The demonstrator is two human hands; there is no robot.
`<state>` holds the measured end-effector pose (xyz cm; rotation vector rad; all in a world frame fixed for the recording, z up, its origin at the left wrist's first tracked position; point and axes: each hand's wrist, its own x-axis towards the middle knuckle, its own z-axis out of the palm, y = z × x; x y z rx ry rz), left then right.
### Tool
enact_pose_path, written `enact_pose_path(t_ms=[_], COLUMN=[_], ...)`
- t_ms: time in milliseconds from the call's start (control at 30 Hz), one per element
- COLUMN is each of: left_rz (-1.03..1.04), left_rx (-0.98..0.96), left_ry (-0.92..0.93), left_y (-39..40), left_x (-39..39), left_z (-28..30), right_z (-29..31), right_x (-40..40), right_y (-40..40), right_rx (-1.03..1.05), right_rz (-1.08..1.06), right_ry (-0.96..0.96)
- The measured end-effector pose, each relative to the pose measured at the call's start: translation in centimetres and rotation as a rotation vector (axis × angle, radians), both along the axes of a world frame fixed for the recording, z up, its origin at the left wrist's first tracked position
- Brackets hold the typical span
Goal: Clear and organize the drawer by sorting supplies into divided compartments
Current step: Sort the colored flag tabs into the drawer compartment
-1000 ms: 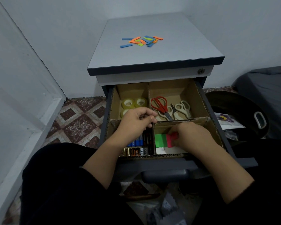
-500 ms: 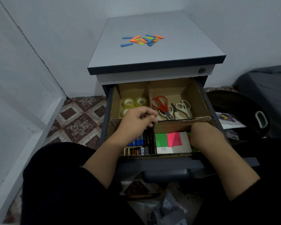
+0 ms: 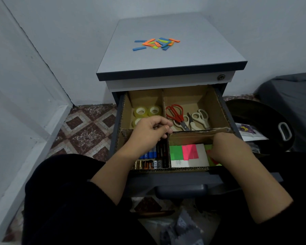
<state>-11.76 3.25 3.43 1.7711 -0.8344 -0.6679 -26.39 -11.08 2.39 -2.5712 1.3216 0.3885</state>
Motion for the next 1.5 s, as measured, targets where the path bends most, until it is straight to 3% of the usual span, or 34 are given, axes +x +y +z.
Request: enact_pose_path(t_ms=[533,700,767,1367,1500], left_rz=[-0.011,-0.008,-0.006,-0.009,-0.024], left_rx=[-0.01,-0.014,-0.015,-0.01,-0.046], left_ry=[-0.01,-0.002,0.002,-0.006,-0.16], left_y=[0.0,0.0,0.0,0.0,0.2], left_x=[0.0,0.0,0.0,-0.1,-0.7], left_z=[0.1,0.0,0.0,0.1,0.1], right_z=[1.1,1.5,1.2,-0.3,0.0], right_x=[-0.3,0.5,0.8,0.9,0.3], right_y=[0.8,0.6,0.9,1.1,0.8], right_rx=[0.006,0.356,0.4,0.117,0.107], right_rz=[-0.035,-0.087,-0.098,0.089,0.174], right_ry=[-0.061,-0.263,-0.297,-0.268,-0.248])
